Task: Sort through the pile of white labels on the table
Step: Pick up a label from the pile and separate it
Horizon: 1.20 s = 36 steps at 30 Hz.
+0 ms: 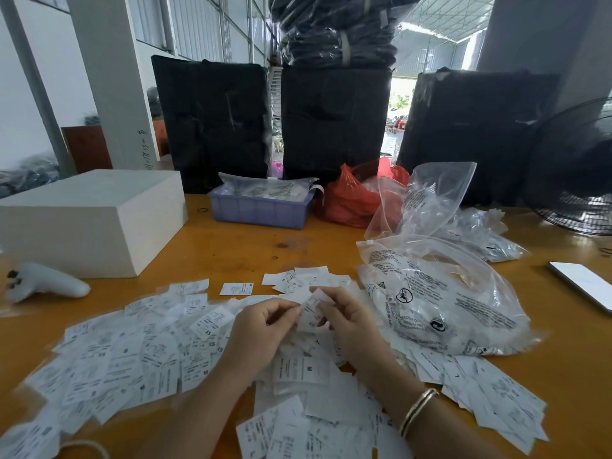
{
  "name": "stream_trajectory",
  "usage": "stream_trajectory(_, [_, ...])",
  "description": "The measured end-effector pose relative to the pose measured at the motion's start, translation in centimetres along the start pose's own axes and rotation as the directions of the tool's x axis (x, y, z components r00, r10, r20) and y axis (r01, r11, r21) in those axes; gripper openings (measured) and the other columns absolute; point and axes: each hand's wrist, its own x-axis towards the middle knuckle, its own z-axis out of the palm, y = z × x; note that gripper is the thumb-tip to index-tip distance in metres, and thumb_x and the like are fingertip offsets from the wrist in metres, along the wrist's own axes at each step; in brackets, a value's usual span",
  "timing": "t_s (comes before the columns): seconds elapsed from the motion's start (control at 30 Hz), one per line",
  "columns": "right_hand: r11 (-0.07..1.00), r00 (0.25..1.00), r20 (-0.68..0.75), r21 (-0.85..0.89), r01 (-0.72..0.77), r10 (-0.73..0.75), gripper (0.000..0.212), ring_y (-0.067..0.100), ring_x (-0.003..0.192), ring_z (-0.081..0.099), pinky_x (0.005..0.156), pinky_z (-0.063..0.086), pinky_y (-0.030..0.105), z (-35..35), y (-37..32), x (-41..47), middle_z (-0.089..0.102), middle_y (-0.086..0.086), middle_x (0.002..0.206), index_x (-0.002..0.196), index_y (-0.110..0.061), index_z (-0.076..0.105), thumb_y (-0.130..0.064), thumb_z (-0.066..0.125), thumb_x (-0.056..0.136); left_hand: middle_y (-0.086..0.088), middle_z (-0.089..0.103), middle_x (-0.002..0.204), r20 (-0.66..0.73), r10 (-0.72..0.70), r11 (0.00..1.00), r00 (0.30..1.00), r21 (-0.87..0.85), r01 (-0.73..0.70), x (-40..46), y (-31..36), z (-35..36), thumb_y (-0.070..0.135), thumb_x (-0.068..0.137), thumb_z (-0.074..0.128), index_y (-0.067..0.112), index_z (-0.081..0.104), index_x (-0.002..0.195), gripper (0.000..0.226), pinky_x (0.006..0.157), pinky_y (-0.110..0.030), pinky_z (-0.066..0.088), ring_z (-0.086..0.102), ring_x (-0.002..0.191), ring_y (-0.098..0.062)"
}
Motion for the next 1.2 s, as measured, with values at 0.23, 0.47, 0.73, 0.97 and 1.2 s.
stream_trajectory(0.23, [0.992,0.987,-0.111,-0.060,0.109,-0.115,0.032,0.008,0.070,0.058,0.068,0.050,0.021,-0.2,0.0,0.0,0.064,0.003,0.078,0.103,-0.032,0.062,-0.003,0.060,0.089,0.033,0.067,0.084,0.071,-0.044,0.995,0.996,-0.091,0.051,-0.2,0.5,-0.1,0.034,0.085,0.066,0.043,0.064,0.093,0.012,0.062,-0.005,0.047,0.061,0.083,0.014])
stream_trajectory(0.47, [0.990,0.993,0.000,-0.079,0.118,-0.118,0.024,0.002,0.068,0.060,0.065,0.049,0.016,0.2,-0.3,-0.2,0.068,-0.014,0.071,0.079,-0.029,0.068,-0.009,0.061,0.089,0.020,0.067,0.084,-0.041,-0.040,0.998,0.998,-0.045,0.038,-0.3,0.8,-0.1,0.024,0.089,0.063,0.042,0.063,0.085,0.019,0.060,-0.002,0.044,0.056,0.082,0.019])
stream_trajectory(0.73, [0.980,0.988,0.109,-0.151,0.128,-0.113,0.025,0.002,0.082,0.060,0.078,0.050,0.026,0.5,-0.6,-0.5,0.067,-0.015,0.085,0.085,-0.037,0.067,-0.017,0.055,0.094,0.019,0.069,0.079,-0.050,-0.047,0.998,0.998,-0.033,0.045,-0.2,0.7,-0.3,0.024,0.090,0.062,0.036,0.066,0.087,0.013,0.060,-0.007,0.047,0.059,0.080,0.014])
stream_trajectory(0.97, [0.968,0.904,-0.345,-0.110,0.227,-0.251,0.023,0.021,0.062,0.052,0.056,0.046,0.022,-3.3,-3.0,1.3,0.065,-0.002,0.080,0.089,-0.030,0.063,-0.012,0.050,0.092,0.018,0.065,0.080,-0.237,-0.091,0.995,0.967,0.008,0.096,0.2,0.1,-1.4,0.031,0.090,0.061,0.037,0.064,0.091,0.007,0.050,-0.006,0.045,0.058,0.073,0.011])
stream_trajectory(1.2, [0.814,0.810,-0.539,-0.563,-0.144,-0.229,0.030,0.006,0.064,0.053,0.053,0.041,0.012,-13.1,-1.6,4.8,0.066,0.002,0.110,0.109,-0.015,0.068,-0.004,0.045,0.094,0.007,0.067,0.102,-0.179,-0.004,0.926,0.984,0.370,0.071,0.2,-0.5,-1.1,0.022,0.090,0.063,0.024,0.065,0.107,0.018,0.066,-0.023,0.053,0.063,0.081,-0.010])
